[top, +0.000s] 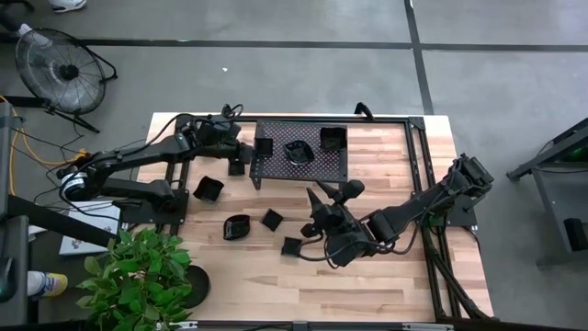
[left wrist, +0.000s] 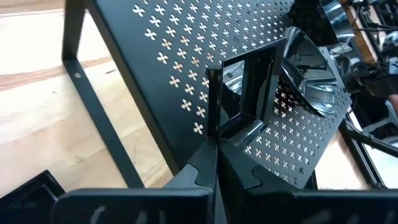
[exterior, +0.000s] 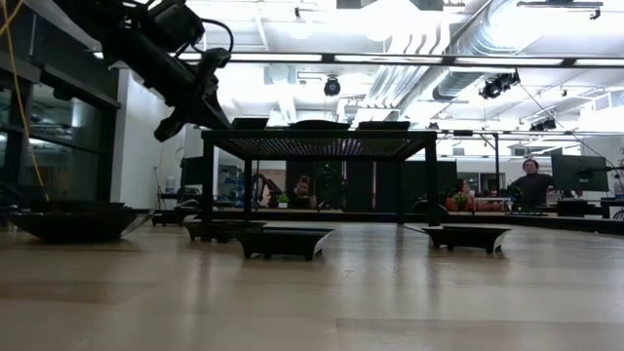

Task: Pick & Place Mini shaped plates
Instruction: Put the square plate on the shelf

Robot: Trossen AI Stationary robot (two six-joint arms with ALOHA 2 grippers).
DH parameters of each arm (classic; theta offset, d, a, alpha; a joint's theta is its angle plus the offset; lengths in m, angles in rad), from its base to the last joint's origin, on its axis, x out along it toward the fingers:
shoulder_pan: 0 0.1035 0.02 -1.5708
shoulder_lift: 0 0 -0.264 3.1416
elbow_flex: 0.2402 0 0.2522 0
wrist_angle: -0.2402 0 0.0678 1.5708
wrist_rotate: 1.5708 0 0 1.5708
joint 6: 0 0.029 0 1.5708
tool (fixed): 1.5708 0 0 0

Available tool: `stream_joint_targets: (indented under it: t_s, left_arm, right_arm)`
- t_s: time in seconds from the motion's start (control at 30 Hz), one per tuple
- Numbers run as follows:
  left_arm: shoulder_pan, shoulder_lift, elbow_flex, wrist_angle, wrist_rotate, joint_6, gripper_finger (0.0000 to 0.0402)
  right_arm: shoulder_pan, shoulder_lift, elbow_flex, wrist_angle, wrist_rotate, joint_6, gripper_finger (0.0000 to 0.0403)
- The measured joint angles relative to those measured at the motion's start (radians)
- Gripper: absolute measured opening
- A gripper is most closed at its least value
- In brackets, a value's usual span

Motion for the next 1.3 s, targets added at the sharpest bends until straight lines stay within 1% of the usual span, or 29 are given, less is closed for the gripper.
stream_joint_targets:
  t_s: [0.2, 0.43, 0.7, 0.83, 1.07, 1.3]
  left_arm:
    - [0.0, 0.0, 0.0, 0.0, 0.036, 0.006, 0.0001]
    - [-0.015, 0.006, 0.0, 0.001, 0.026, 0.006, 0.0003]
    - [-0.022, 0.044, 0.0, 0.015, 0.026, 0.006, 0.0053]
    - [-0.022, 0.045, 0.001, 0.03, 0.023, 0.006, 0.007]
    - [-0.023, 0.043, 0.0, 0.082, 0.037, 0.027, 0.0077]
    - [-0.042, 0.043, 0.0, 0.083, 0.047, 0.052, 0.0077]
  right_arm:
    - [0.0, 0.0, 0.0, 0.0, 0.0, 0.005, 0.0142]
    - [0.0, 0.0, 0.0, 0.0, 0.0, 0.005, 0.0142]
    - [0.0, 0.0, 0.0, 0.0, 0.0, 0.005, 0.0142]
    - [0.0, 0.0, 0.0, -0.001, 0.0, 0.005, 0.0142]
    - [0.0, 0.0, 0.0, -0.001, -0.001, 0.005, 0.0142]
    - [0.0, 0.0, 0.0, -0.001, -0.004, 0.005, 0.0142]
